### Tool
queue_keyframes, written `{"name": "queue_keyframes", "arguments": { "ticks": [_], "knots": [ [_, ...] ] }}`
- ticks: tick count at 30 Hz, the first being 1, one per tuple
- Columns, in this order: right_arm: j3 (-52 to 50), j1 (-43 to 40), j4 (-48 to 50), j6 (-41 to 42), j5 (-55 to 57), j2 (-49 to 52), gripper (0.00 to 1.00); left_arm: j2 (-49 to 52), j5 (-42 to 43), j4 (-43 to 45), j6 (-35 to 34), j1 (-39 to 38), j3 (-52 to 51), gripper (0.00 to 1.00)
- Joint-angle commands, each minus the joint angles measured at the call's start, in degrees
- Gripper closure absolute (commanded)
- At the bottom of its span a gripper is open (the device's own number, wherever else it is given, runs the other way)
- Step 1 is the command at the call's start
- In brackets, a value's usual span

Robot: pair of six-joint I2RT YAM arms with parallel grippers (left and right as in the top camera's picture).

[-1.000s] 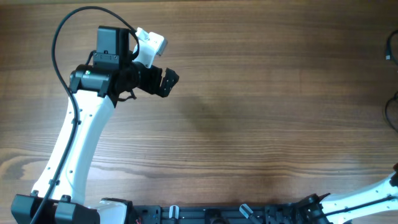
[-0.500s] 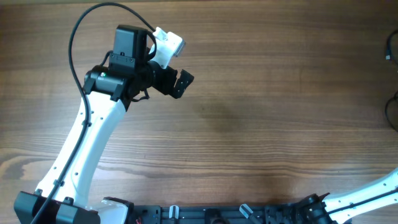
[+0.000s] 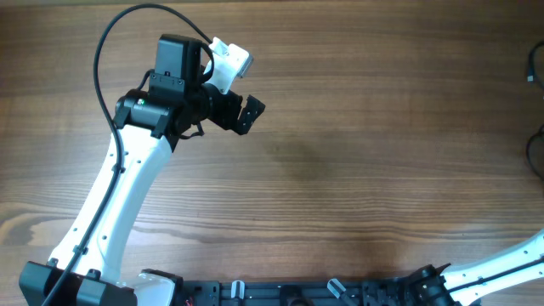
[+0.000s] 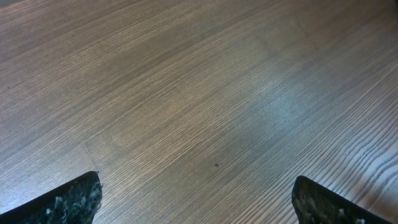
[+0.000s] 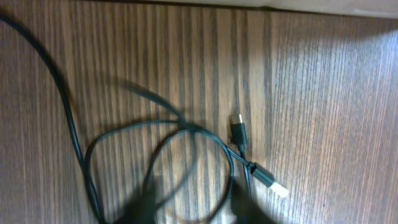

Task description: Untangle cables

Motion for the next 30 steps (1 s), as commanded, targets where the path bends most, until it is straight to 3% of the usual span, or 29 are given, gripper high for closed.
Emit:
{"name": "queue_keyframes", "arguments": {
  "ticks": [1, 8, 16, 23, 30],
  "knots": [
    [-0.11, -0.28, 0.09, -0.15, -0.33, 0.31, 0.07, 0.33, 0.07, -0.04, -0.35, -0.13, 0.37, 0.0],
    [-0.11, -0.17, 0.04, -0.2, -0.59, 0.31, 0.04, 0.33, 0.09, -0.07, -0.35, -0.13, 0.37, 0.0],
    [0.0, -0.17, 3.32, -5.07, -16.24, -4.22, 0.0, 0.33, 0.09, -0.26, -0.33, -0.24, 0.37, 0.0],
    [0.0, -0.11, 2.56, -4.55, -19.87, -11.06, 0.0, 0.33, 0.09, -1.11, -0.28, -0.24, 0.37, 0.0],
    [0.0, 1.22, -2.82, 1.22, -14.32, -15.32, 0.0, 0.33, -0.63, -1.55, 0.09, -0.22, 0.37, 0.0]
  ]
}}
